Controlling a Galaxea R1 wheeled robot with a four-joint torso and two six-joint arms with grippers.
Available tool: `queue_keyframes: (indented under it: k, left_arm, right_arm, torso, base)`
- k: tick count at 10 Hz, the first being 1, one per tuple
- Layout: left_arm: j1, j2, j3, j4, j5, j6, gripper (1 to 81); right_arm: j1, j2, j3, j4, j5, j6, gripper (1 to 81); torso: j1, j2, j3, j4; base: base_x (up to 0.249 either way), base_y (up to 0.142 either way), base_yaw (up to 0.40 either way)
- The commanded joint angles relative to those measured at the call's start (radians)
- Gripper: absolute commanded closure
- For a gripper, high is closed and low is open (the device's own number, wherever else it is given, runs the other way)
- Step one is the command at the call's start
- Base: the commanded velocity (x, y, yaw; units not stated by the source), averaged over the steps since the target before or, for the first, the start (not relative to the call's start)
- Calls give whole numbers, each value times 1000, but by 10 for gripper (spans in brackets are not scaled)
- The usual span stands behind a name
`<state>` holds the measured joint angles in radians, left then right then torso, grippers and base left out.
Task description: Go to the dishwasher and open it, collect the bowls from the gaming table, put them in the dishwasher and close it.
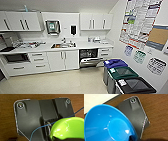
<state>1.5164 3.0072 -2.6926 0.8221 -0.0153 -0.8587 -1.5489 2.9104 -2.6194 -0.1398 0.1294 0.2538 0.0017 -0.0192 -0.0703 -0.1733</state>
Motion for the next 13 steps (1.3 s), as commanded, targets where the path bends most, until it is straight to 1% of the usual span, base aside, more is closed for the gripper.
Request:
queue_keyframes:
  k: [1, 6, 13]
  left_arm:
    - [-40, 1, 2, 6, 43, 9, 811]
    - [-43, -8, 2, 3, 43, 7, 811]
    - [-44, -3, 2, 5, 44, 7, 811]
  right_arm:
    - [43, -8, -4, -14, -50, -4, 811]
    - [42, -6, -11, -18, -59, -4, 811]
    - [42, -6, -11, -20, -62, -4, 811]
  torso:
    - [0, 0, 0, 0]
    - [0, 0, 0, 0]
    - [0, 1, 0, 0]
  base:
    - [204, 0, 0]
    - [195, 0, 0]
    - [143, 0, 0]
